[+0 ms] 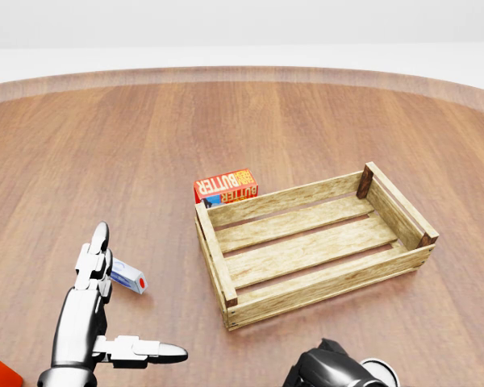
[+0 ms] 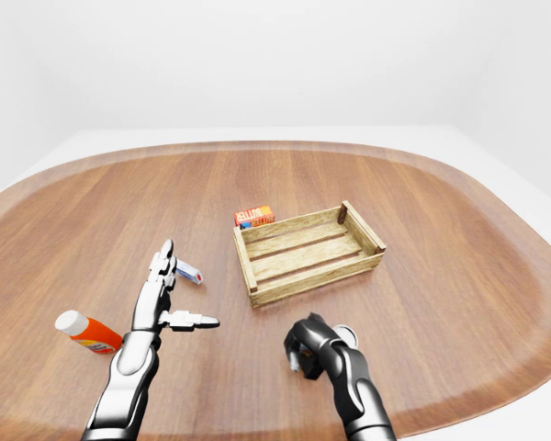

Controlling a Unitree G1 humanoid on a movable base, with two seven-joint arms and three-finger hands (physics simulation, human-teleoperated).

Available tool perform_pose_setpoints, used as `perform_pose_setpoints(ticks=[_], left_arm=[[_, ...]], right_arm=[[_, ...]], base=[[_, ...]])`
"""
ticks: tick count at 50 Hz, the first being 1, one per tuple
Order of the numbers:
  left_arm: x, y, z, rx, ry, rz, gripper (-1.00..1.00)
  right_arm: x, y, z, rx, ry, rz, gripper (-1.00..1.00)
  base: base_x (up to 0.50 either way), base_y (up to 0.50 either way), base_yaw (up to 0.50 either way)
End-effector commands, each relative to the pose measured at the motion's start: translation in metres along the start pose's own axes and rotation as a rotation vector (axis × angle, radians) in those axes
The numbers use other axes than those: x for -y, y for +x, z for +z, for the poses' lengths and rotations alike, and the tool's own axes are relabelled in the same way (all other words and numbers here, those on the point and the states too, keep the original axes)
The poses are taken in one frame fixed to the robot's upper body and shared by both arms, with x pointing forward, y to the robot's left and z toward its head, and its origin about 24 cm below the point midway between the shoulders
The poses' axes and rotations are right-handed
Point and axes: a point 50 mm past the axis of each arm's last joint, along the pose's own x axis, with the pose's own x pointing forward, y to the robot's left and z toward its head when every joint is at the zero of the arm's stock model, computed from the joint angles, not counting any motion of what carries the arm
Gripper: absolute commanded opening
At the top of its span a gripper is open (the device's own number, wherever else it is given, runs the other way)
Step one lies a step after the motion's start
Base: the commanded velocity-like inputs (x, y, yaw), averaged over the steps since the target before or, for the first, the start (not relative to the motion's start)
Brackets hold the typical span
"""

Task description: Pick up the tomato sauce, and put it in the wooden tray.

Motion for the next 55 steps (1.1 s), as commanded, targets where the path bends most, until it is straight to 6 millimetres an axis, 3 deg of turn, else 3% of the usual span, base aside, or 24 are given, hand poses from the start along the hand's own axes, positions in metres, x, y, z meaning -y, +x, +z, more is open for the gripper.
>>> perform_pose_setpoints(ticks=[1, 12, 32, 55], left_arm=[[0.0, 0.0, 0.0, 0.0, -0.001, 0.0, 1.0], [0.0, -0.001, 0.0, -0.002, 0.0, 0.0, 1.0], [0.0, 0.0, -0.002, -0.007, 0.002, -0.001, 1.0], [0.0, 0.001, -0.002, -0.009, 0.002, -0.001, 1.0]], right_arm=[[-0.019, 0.0, -0.012, -0.048, 0.011, 0.062, -1.0], [-0.014, -0.001, -0.008, -0.031, 0.02, 0.029, -1.0], [0.009, -0.024, 0.032, 0.058, -0.048, -0.029, -1.0], [0.029, -0.048, 0.062, 0.145, -0.096, -0.137, -1.0]], base=[[0.0, 0.0, 0.0], [0.0, 0.0, 0.0], [0.0, 0.0, 0.0], [0.0, 0.0, 0.0]])
